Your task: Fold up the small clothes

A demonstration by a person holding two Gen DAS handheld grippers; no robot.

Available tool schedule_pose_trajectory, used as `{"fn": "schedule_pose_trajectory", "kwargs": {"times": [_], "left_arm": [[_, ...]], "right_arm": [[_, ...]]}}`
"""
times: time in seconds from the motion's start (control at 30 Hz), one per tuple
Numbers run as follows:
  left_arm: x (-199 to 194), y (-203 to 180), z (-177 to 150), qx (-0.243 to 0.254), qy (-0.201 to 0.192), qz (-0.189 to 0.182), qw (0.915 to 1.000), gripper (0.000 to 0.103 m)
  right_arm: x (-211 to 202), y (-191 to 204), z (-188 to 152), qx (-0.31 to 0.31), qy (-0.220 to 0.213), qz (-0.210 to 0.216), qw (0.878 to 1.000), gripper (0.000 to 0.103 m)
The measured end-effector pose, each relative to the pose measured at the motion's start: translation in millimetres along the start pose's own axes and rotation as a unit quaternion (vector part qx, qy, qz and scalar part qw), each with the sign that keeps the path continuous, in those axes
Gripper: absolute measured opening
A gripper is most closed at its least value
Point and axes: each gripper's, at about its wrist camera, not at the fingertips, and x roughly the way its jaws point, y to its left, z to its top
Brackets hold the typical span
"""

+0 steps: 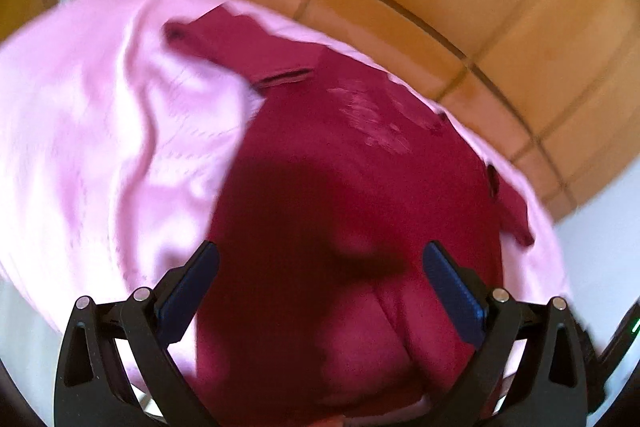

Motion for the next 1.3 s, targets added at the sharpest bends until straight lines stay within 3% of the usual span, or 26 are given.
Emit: {"fn": "schedule_pose_trajectory", "kwargs": {"times": [0.07, 0.2, 0.33, 0.57, 0.7, 0.83, 0.87, 0.93, 1.07, 1.13, 1.17, 1.2, 1.23, 1.3], "left_arm": [[7, 17, 2, -0.026, 0.013, 0.007, 0.9996, 0.101], [20, 34, 1, 0.007, 0.026, 0.04, 0.9988, 0.101], [33, 48, 0, 0.036, 0.05, 0.043, 0.9972, 0.101], [30, 52, -6, 0.09, 0.06, -0.023, 0.9939, 0.101], [23, 54, -20, 0.091, 0.069, -0.084, 0.9899, 0.101], [18, 55, -31, 0.08, 0.085, -0.128, 0.9848, 0.101], [18, 54, -32, 0.077, 0.089, -0.134, 0.984, 0.1], [16, 56, -35, 0.074, 0.103, -0.15, 0.9805, 0.1], [14, 60, -36, 0.073, 0.13, -0.176, 0.9731, 0.099], [15, 60, -40, 0.082, 0.134, -0.167, 0.9733, 0.093], [17, 57, -41, 0.089, 0.136, -0.154, 0.9746, 0.082], [18, 54, -41, 0.098, 0.136, -0.135, 0.9766, 0.062], [20, 53, -39, 0.103, 0.139, -0.122, 0.9774, 0.051], [21, 55, -34, 0.11, 0.146, -0.099, 0.9781, 0.017]], "right_arm": [[7, -13, 0, 0.011, 0.011, 0.003, 1.0, 0.1], [22, -28, -2, -0.013, 0.055, -0.011, 0.998, 0.1], [28, -49, -8, 0.026, 0.073, 0.031, 0.997, 0.1], [46, -70, -21, 0.11, 0.115, 0.118, 0.98, 0.099], [58, -70, -32, 0.135, 0.143, 0.157, 0.968, 0.089], [60, -60, -36, 0.11, 0.15, 0.159, 0.97, 0.085], [61, -58, -35, 0.105, 0.151, 0.162, 0.97, 0.08], [60, -55, -35, 0.103, 0.155, 0.182, 0.965, 0.073], [56, -49, -45, 0.075, 0.184, 0.208, 0.958, 0.071], [56, -47, -48, 0.067, 0.187, 0.212, 0.957, 0.062], [58, -47, -49, 0.074, 0.188, 0.216, 0.955, 0.054], [61, -46, -49, 0.08, 0.191, 0.223, 0.953, 0.033], [64, -44, -51, 0.084, 0.196, 0.227, 0.95, 0.025], [70, -36, -52, 0.065, 0.203, 0.201, 0.956, 0.017]]}}
